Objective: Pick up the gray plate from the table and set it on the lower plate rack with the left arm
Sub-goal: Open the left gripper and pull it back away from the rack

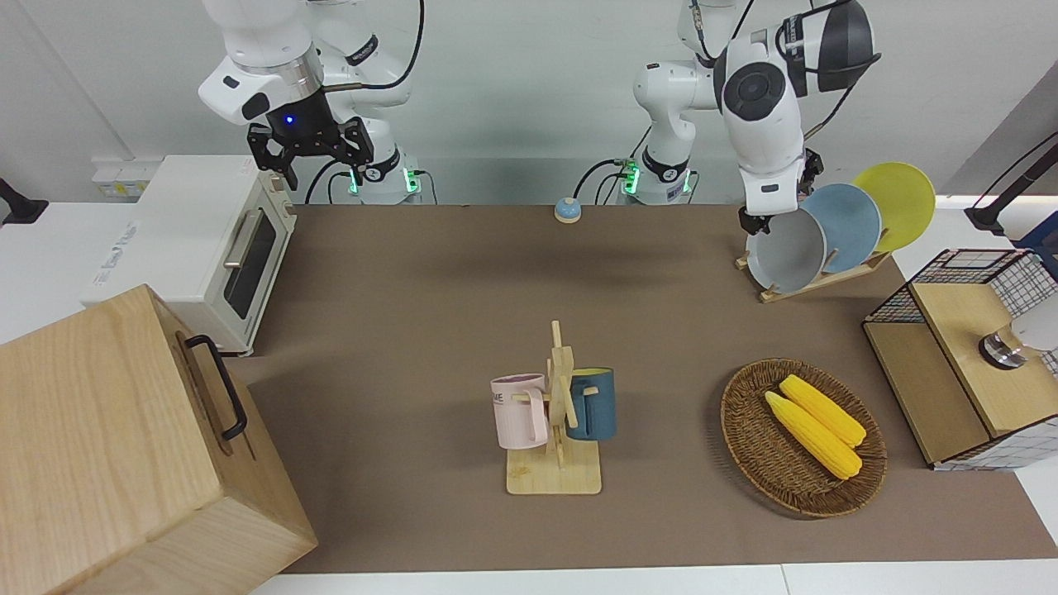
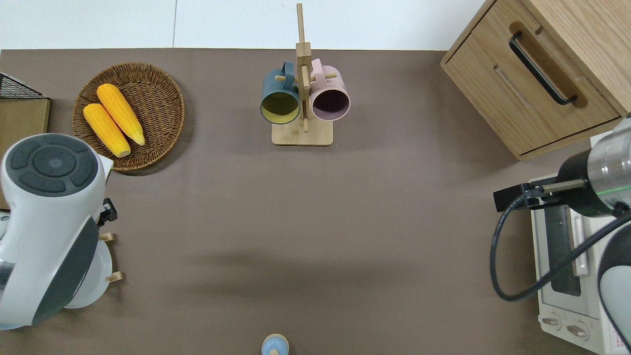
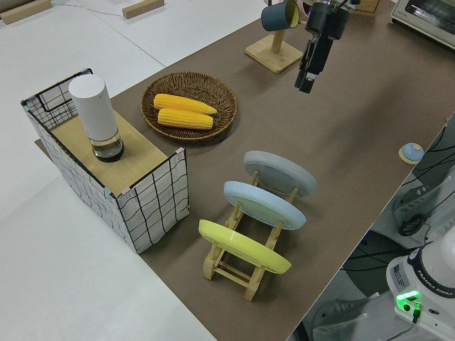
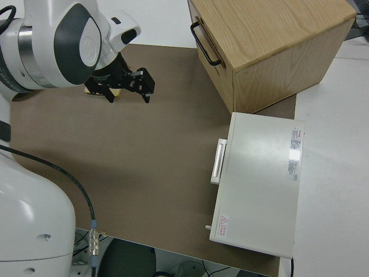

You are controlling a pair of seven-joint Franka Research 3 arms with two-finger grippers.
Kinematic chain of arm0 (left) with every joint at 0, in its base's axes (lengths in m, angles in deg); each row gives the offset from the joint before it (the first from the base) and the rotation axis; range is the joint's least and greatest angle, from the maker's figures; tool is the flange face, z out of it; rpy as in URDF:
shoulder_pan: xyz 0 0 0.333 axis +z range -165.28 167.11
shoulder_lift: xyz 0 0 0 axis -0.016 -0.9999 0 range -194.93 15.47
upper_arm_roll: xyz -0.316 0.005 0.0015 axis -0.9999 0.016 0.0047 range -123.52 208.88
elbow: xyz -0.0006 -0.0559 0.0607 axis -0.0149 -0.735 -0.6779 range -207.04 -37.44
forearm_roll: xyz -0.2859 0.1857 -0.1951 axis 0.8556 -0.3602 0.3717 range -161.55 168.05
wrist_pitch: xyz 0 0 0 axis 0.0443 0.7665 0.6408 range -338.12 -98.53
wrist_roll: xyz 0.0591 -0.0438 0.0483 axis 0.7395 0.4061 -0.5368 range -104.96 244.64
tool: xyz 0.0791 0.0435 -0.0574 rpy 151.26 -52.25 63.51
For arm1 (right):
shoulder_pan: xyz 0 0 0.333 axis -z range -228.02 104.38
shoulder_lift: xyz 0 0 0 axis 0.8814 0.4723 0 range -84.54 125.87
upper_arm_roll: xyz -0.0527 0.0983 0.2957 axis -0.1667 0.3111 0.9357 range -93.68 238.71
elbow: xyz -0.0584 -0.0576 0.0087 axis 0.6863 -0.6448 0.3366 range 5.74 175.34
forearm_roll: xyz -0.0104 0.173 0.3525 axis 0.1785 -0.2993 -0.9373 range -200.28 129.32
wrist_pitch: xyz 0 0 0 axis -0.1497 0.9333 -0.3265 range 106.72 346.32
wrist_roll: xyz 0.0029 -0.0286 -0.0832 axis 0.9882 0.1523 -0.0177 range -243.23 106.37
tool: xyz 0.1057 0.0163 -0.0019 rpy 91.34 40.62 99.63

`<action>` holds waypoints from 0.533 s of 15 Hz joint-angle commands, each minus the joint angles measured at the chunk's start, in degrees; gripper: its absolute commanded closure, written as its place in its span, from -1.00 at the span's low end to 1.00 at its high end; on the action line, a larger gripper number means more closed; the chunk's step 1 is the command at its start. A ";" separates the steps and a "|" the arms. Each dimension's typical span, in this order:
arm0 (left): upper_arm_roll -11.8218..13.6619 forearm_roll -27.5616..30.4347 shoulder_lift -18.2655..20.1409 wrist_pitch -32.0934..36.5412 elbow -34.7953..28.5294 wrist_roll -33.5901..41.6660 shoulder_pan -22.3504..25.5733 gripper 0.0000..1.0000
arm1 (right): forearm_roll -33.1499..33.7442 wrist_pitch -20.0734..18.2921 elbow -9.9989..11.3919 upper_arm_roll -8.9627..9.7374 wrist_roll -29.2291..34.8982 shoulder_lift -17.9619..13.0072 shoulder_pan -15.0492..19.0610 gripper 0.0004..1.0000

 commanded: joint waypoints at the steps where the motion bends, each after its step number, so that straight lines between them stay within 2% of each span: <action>1: 0.31 6.95 -1.80 1.54 6.61 1.77 -0.46 -0.99 | -0.59 -0.75 -0.35 0.32 -0.08 -0.14 0.56 -0.98; 4: 0.31 11.70 -5.22 3.12 14.79 2.55 -0.46 -0.99 | -0.59 -0.75 -0.35 0.32 0.01 -0.14 0.56 -0.98; 6: 0.04 16.09 -5.84 3.13 17.61 8.86 -0.37 -0.98 | -0.59 -0.75 -0.35 0.32 -0.08 -0.14 0.56 -0.98; 8: 0.92 21.18 -5.67 3.21 19.46 14.05 0.16 -0.98 | -0.59 -0.75 -0.35 0.32 -0.08 -0.14 0.56 -0.97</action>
